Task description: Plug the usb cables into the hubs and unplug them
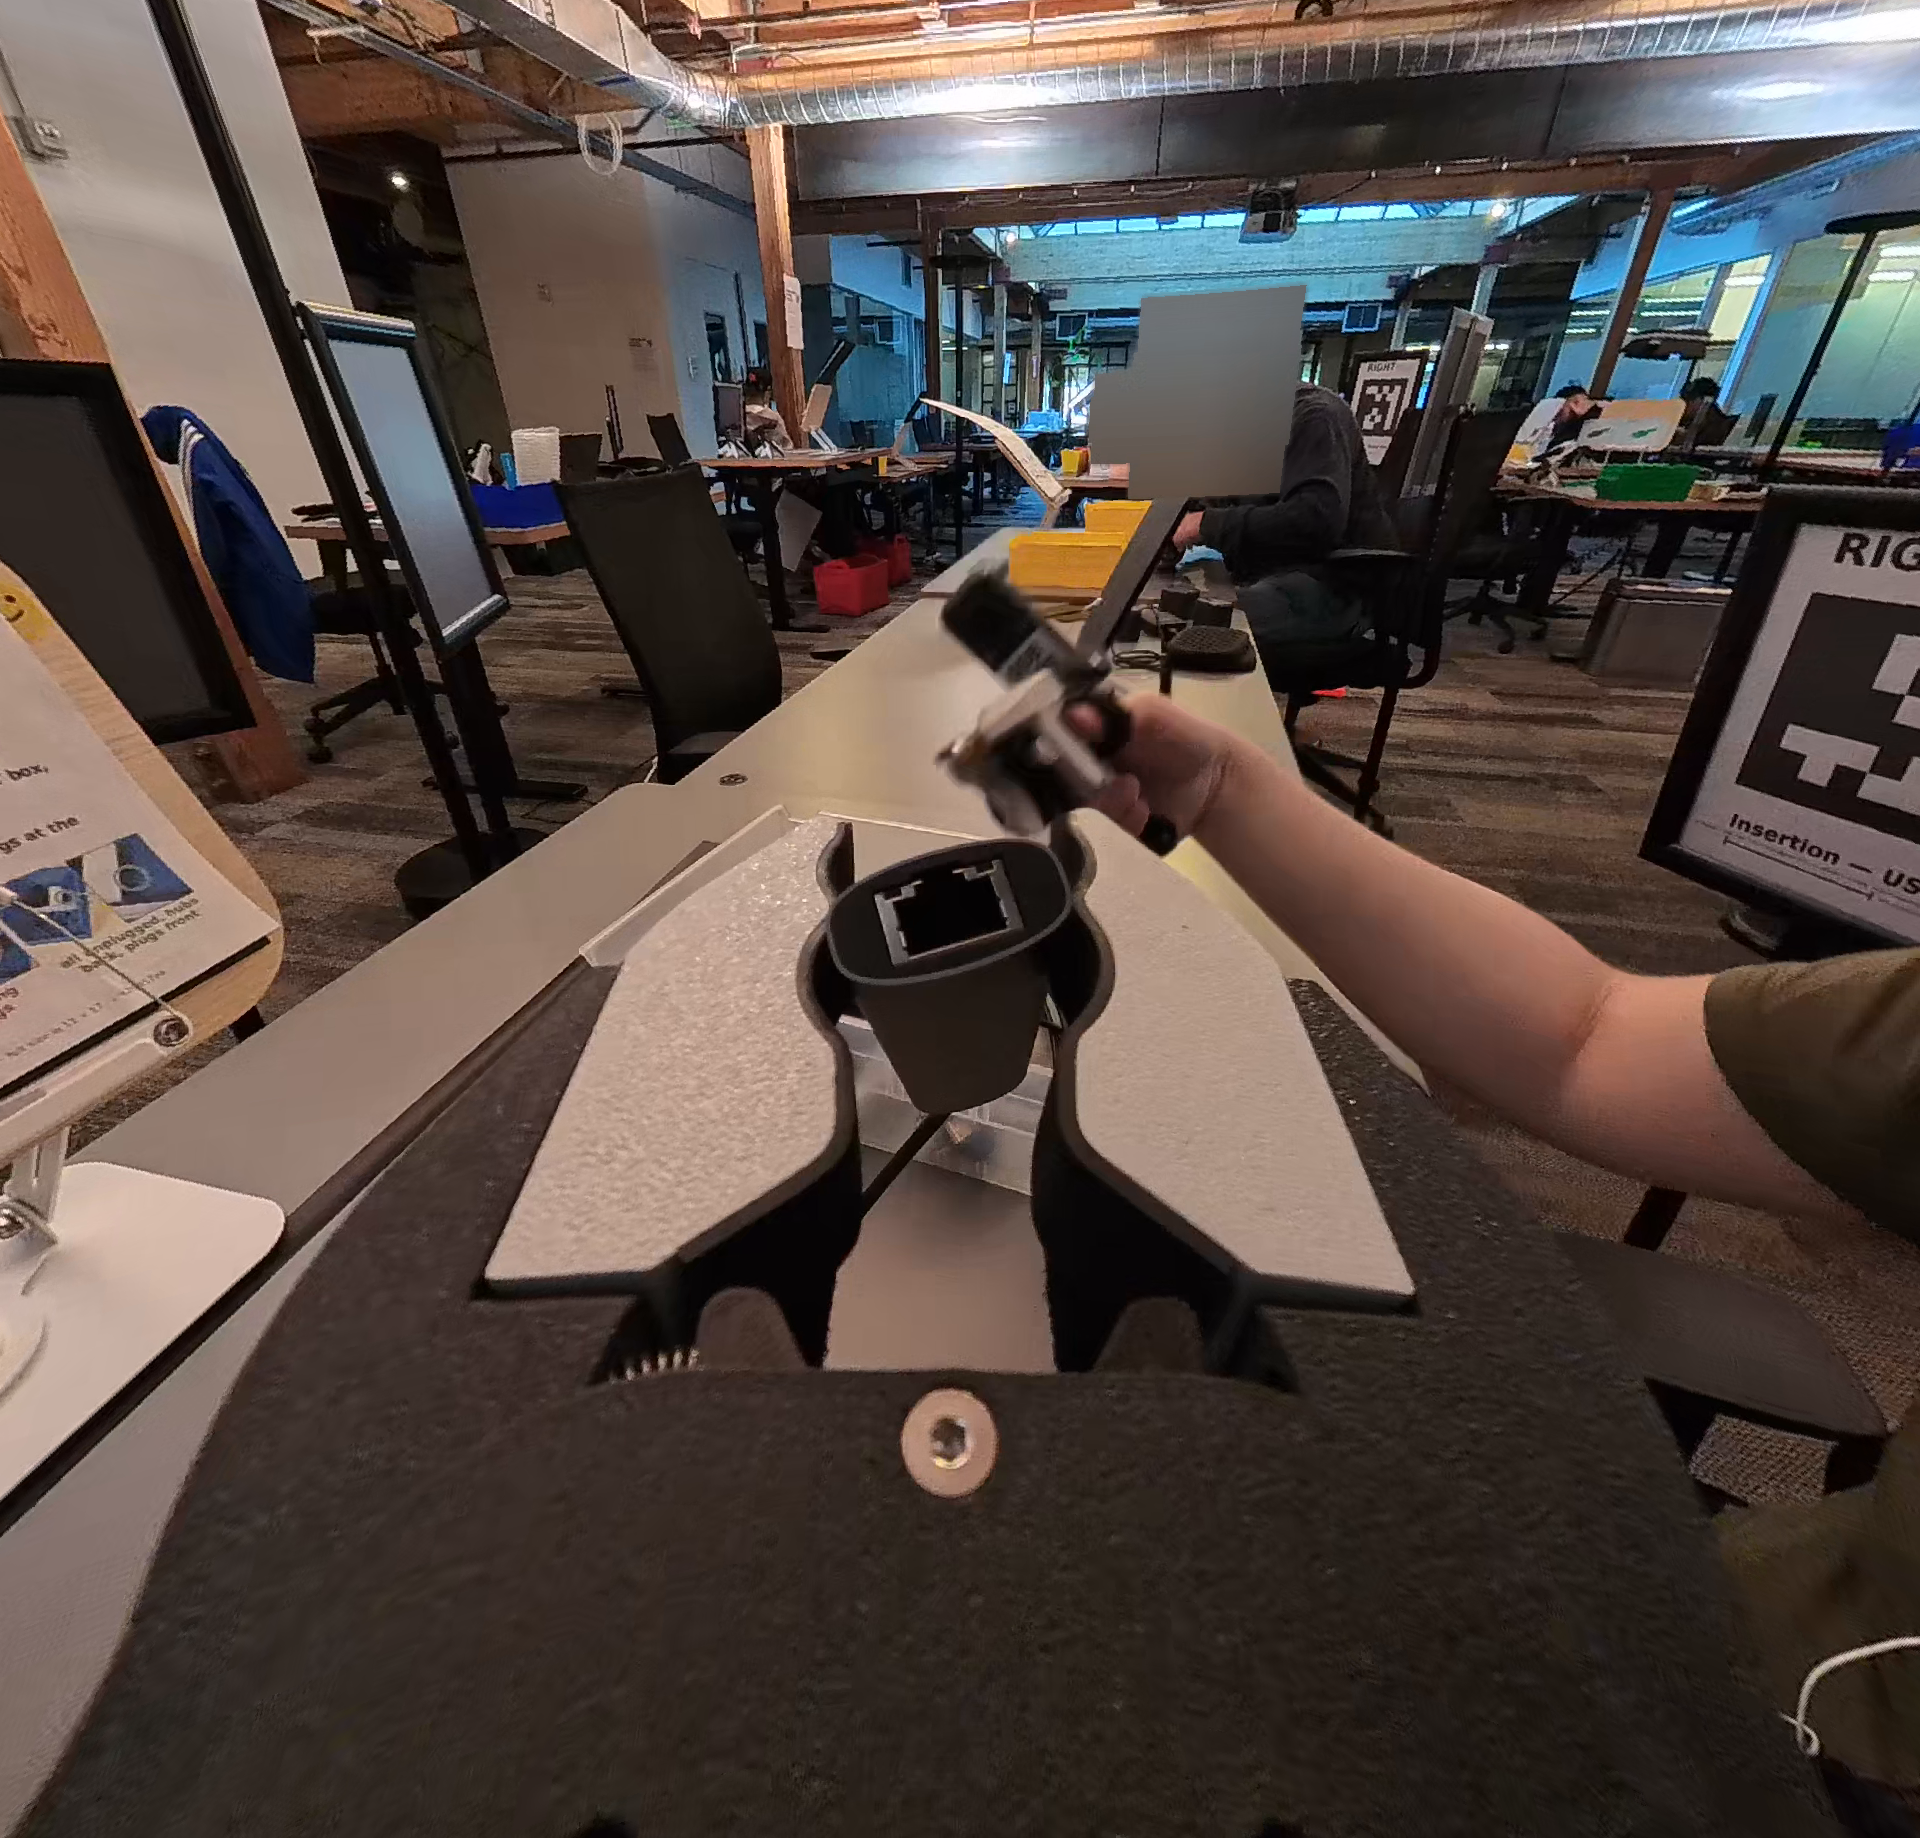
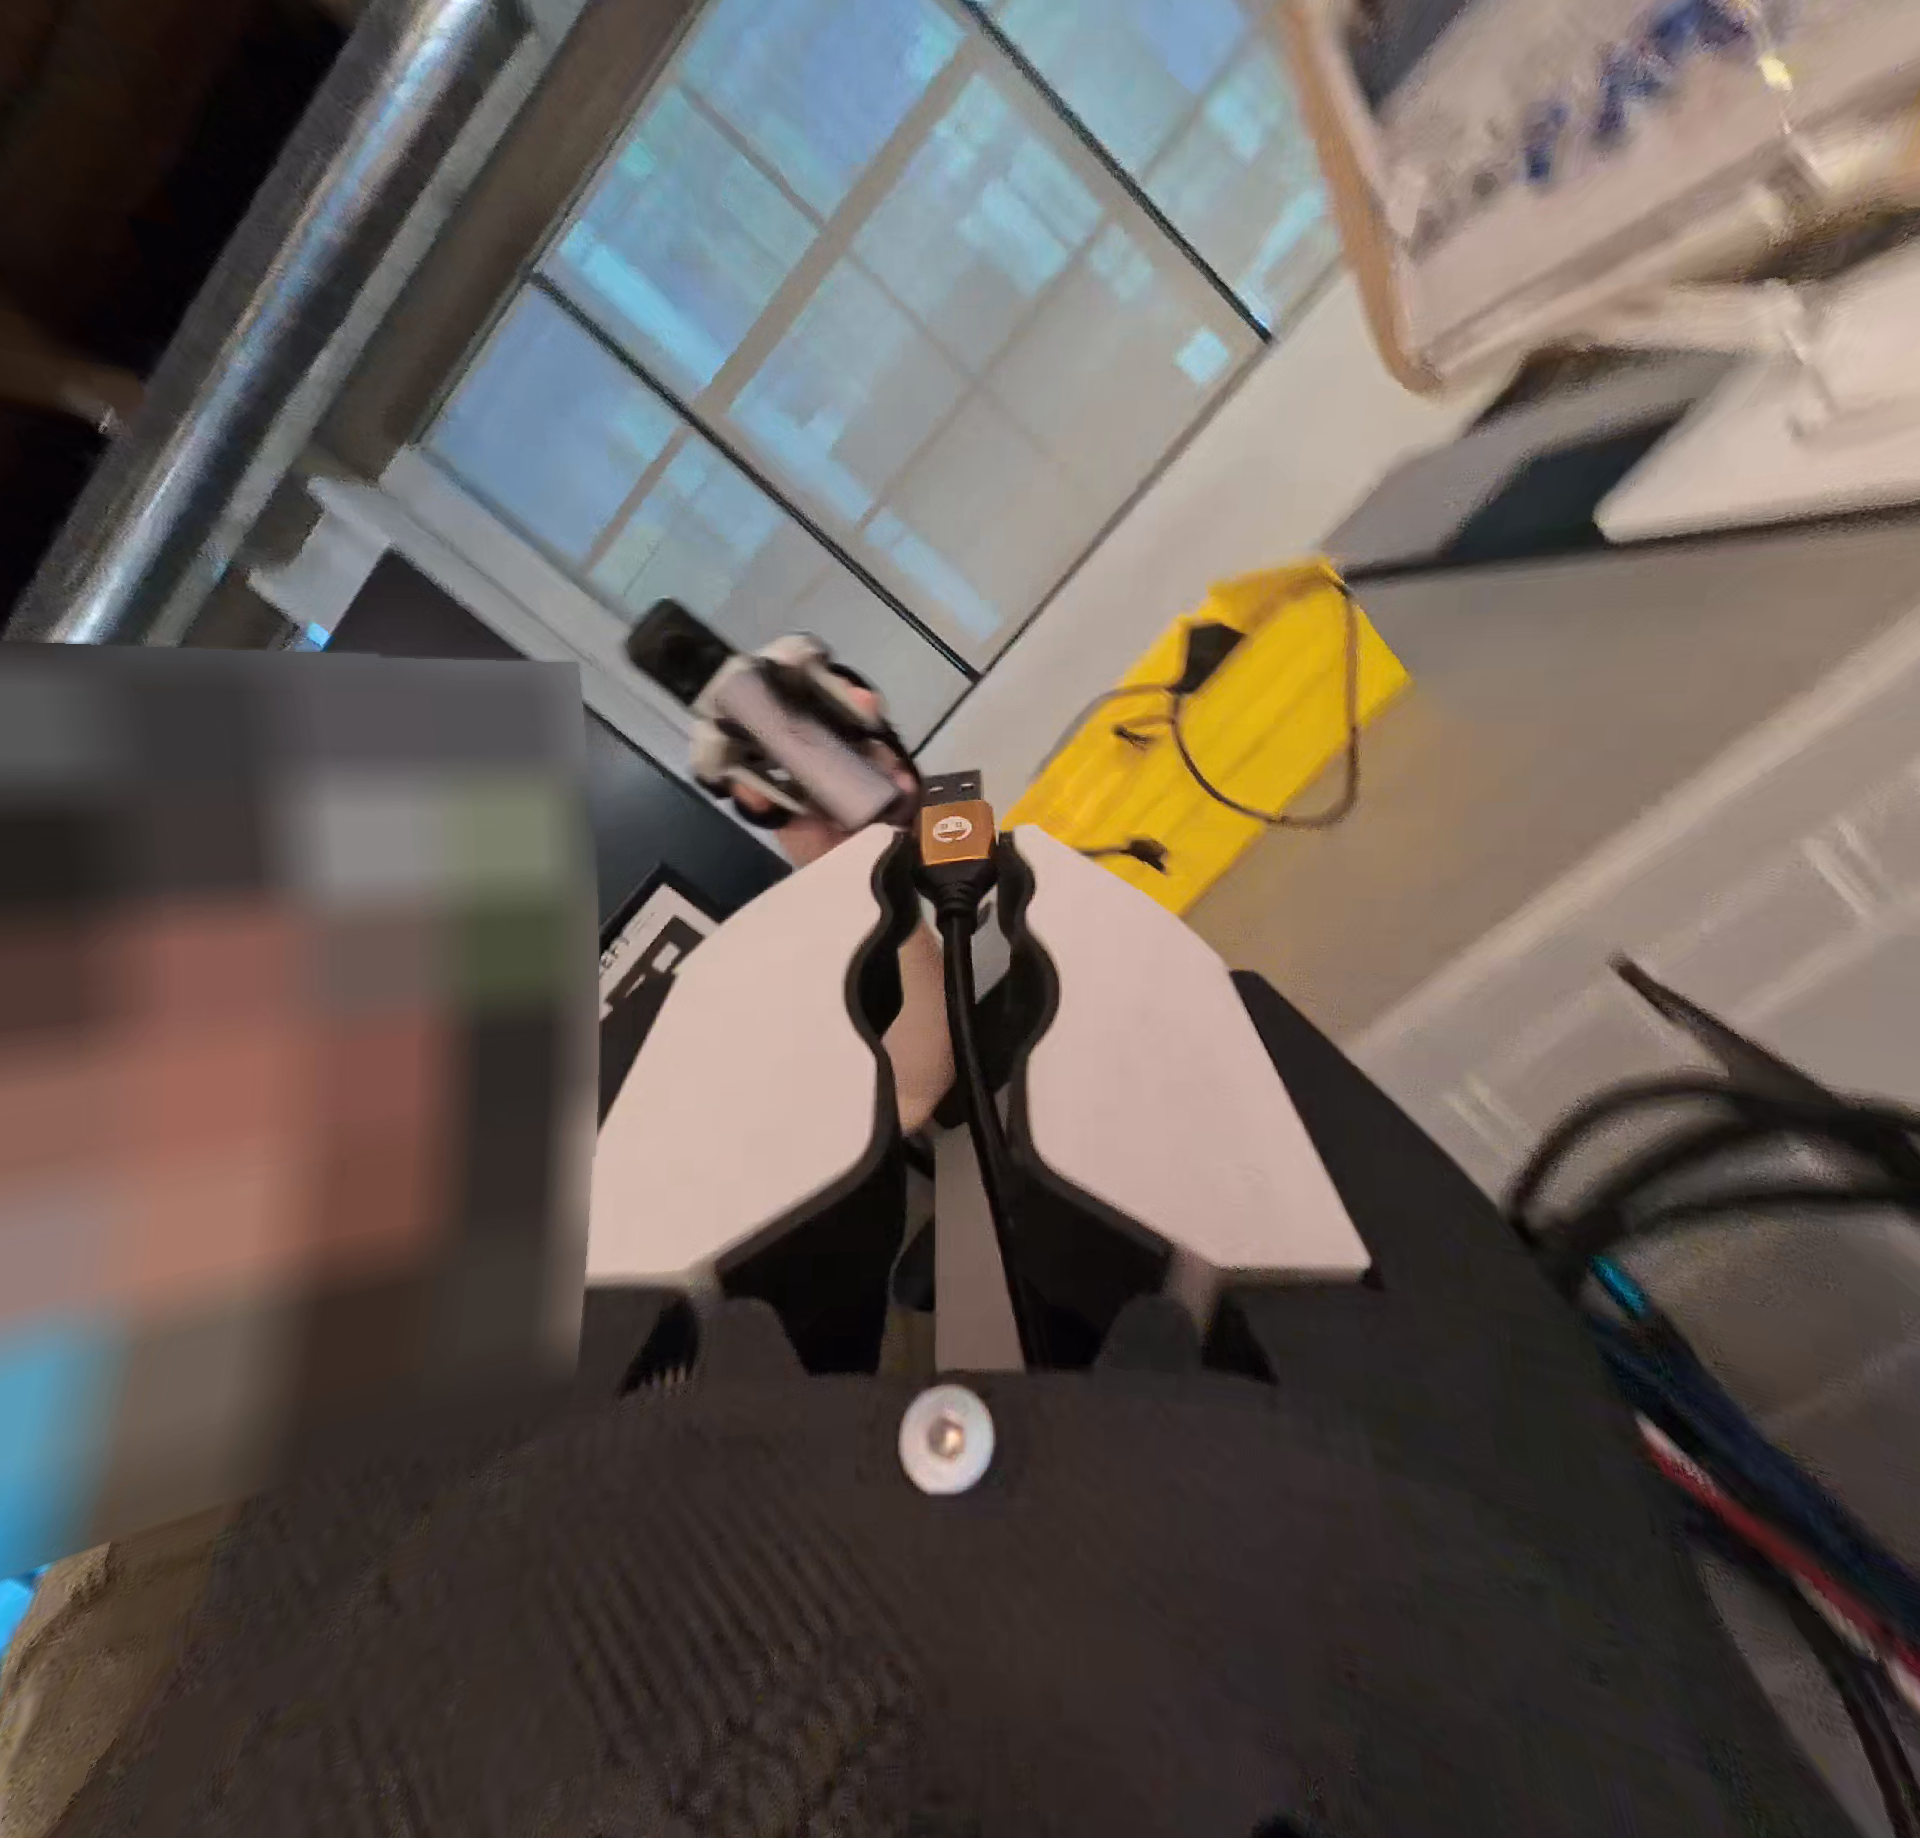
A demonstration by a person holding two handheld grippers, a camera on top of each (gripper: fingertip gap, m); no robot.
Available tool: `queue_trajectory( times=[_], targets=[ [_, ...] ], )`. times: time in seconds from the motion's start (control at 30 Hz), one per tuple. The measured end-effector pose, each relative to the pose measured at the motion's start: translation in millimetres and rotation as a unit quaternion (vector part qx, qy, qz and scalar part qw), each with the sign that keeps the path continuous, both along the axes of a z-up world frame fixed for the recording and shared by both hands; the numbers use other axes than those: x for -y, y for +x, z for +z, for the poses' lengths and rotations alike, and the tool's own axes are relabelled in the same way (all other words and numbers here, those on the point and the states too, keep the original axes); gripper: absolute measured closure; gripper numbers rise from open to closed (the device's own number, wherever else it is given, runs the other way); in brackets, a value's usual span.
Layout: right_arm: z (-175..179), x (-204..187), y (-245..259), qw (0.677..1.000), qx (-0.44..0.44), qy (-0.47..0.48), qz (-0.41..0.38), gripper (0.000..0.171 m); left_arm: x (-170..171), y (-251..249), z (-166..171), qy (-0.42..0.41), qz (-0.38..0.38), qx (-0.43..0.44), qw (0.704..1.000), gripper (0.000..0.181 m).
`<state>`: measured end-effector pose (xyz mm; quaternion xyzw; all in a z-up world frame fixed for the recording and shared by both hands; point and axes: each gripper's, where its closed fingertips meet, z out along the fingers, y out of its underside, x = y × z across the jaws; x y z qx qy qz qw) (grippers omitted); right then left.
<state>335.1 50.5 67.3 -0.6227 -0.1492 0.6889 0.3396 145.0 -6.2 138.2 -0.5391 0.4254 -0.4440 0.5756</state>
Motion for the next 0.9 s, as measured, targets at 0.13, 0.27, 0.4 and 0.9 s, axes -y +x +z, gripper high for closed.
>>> queue_trajectory(
  times=[0.13,0.27,0.4,0.9],
  targets=[
    [-83,-22,0,0.986,0.13,-0.099,-0.02,0.155,5,1,3,0.007,-0.004,0.0,1.0,0.146],
    [-75,-25,-2,0.988,0.138,-0.07,-0.017,0.154,9,0,5,0.012,-0.004,-0.001,1.0,0.146],
    [-65,-38,7,0.982,0.182,-0.018,-0.041,0.144,10,-2,7,0.012,-0.008,0.002,1.0,0.146],
    [25,42,-127,0.874,0.23,0.424,-0.055,0.103,-2,-4,-1,-0.015,-0.013,-0.002,1.0,0.146]
  ],
)
